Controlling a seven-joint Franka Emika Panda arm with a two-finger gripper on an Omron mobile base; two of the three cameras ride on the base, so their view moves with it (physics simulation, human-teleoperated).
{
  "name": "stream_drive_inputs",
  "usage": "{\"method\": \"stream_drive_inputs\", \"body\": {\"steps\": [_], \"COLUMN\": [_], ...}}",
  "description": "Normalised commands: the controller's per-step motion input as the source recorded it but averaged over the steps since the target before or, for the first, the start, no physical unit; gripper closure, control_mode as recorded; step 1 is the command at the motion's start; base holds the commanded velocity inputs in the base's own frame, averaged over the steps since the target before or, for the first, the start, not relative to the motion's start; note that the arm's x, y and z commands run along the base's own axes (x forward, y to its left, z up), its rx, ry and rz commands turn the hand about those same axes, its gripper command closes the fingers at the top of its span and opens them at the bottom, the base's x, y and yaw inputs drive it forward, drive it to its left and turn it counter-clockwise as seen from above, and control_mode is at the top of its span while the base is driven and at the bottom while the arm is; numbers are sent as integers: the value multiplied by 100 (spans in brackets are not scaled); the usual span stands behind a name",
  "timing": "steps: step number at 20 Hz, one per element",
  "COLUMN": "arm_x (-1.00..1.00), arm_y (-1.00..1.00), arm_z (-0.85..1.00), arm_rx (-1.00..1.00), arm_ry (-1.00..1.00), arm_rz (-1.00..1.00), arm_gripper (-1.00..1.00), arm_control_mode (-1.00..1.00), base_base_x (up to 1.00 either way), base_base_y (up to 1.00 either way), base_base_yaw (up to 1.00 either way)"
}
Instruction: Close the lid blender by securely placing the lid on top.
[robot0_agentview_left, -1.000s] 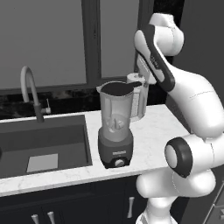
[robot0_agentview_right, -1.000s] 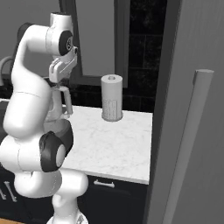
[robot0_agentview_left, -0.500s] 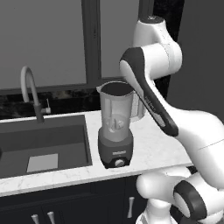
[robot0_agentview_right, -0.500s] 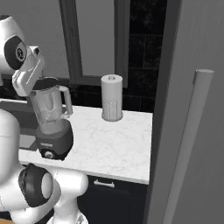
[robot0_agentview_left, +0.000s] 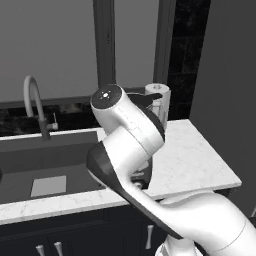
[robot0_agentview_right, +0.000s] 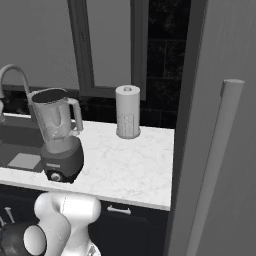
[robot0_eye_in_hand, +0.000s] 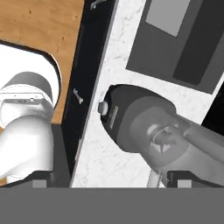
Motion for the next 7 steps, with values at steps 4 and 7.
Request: {"method": "stream_drive_inputs", "body": {"steps": [4, 7], "arm_x": [0, 0], "arm_y": [0, 0], "arm_z": [0, 0], "arm_rx": [1, 0], "arm_ry": [1, 0], "arm_rz": [0, 0], "arm_gripper": [-100, -100], "arm_control_mode": [-100, -100], "base_base_x": [0, 0], "base_base_y": [0, 0], "base_base_yaw": [0, 0]}}
